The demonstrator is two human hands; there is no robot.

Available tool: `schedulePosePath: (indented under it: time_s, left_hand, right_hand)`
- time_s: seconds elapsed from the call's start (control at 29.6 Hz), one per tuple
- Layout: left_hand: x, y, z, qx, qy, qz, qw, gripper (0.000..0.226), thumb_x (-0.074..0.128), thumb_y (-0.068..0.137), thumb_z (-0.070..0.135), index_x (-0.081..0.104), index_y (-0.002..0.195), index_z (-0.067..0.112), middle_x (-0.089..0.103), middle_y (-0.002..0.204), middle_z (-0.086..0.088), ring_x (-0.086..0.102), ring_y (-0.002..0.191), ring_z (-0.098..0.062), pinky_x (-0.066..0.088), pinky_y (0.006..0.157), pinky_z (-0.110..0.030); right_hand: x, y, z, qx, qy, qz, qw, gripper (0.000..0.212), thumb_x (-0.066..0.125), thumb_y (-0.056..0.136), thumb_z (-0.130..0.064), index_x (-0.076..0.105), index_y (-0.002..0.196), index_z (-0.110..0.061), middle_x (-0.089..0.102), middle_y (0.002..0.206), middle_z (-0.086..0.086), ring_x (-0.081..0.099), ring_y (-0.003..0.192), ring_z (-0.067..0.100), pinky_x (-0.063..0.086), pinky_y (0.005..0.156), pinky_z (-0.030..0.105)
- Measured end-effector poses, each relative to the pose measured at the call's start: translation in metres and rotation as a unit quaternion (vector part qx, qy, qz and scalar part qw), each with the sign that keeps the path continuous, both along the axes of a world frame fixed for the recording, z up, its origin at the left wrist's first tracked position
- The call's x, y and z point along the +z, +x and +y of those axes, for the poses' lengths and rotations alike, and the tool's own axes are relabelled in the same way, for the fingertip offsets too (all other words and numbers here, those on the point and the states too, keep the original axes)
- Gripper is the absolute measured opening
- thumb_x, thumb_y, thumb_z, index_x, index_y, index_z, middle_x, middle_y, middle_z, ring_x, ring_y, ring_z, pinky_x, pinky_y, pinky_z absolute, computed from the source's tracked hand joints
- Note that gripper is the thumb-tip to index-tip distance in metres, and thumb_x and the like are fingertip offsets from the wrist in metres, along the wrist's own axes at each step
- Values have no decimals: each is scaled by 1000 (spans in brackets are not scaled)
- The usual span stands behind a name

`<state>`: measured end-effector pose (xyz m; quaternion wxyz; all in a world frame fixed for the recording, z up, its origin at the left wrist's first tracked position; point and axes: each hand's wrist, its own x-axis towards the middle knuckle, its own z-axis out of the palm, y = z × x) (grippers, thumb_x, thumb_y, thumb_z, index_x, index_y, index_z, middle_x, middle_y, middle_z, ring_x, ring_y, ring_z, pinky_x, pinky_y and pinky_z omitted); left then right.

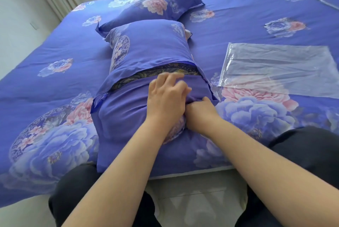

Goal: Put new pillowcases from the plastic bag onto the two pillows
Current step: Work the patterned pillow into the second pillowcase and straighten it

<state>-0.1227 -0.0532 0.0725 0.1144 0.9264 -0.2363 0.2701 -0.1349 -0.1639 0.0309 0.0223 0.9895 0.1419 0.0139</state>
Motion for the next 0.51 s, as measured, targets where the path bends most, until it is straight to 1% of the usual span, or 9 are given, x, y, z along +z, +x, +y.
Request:
schedulePosePath:
  time_s: [0.03,0.07,0.1,0.13,0.24,0.3,0.37,0.44,0.51]
  left_hand:
    - [3,9,0,18,8,33,999,28,53,91,38,64,104,17,56,130,0,47,121,-27,33,99,-41]
    - [5,21,0,53,40,70,995,40,49,92,45,57,120,17,50,137,-1,42,126,-27,28,103,-41]
    - [6,32,-1,88,89,98,987,51,46,92,51,49,129,16,49,136,-3,40,125,-27,27,103,-41]
    - [8,41,-3,112,134,111,978,56,45,91,55,46,130,15,51,130,-6,41,122,-28,28,100,-41]
    - [7,49,-19,103,179,107,973,46,51,88,54,52,106,12,61,108,-8,52,107,-30,33,84,-40]
    - [3,47,-32,47,193,89,976,32,51,92,43,53,101,12,66,102,-10,59,98,-32,32,72,-36]
    - [12,62,-25,24,200,27,979,16,48,93,26,54,101,13,66,95,-13,64,88,-35,35,62,-35]
    - [37,95,1,74,174,-7,982,17,42,90,10,52,103,13,65,94,-18,64,84,-39,40,61,-37]
    - [53,125,32,120,141,19,983,20,39,87,6,49,102,13,63,99,-21,62,87,-43,39,64,-40]
  right_hand:
    - [3,4,-2,18,14,36,999,16,50,78,-14,61,89,-19,67,87,-1,62,82,25,29,71,32]
    - [5,5,-4,28,17,51,998,17,49,78,-14,60,89,-21,66,89,-2,62,85,25,30,73,31]
    - [7,3,-5,40,15,41,998,16,49,78,-15,60,88,-21,66,90,-2,63,87,25,30,73,31]
    - [7,-1,-6,53,8,31,998,16,49,78,-16,60,87,-22,66,91,-2,63,88,25,29,72,30]
    - [9,-9,-10,63,4,42,997,11,47,79,-16,54,81,-24,67,92,-2,62,86,25,28,75,32]
    - [14,-10,-12,55,2,40,998,10,46,80,-17,49,78,-26,67,90,-3,61,83,24,28,78,35]
    - [17,-18,-14,36,14,31,999,9,47,78,-16,47,76,-25,67,86,-1,61,79,24,26,81,37]
    - [11,-31,-21,14,42,-3,999,12,52,74,-16,43,74,-24,68,84,2,61,79,24,26,83,37]
    - [2,-48,-32,-44,84,-39,995,18,55,75,-23,38,76,-26,69,86,3,63,84,26,26,81,35]
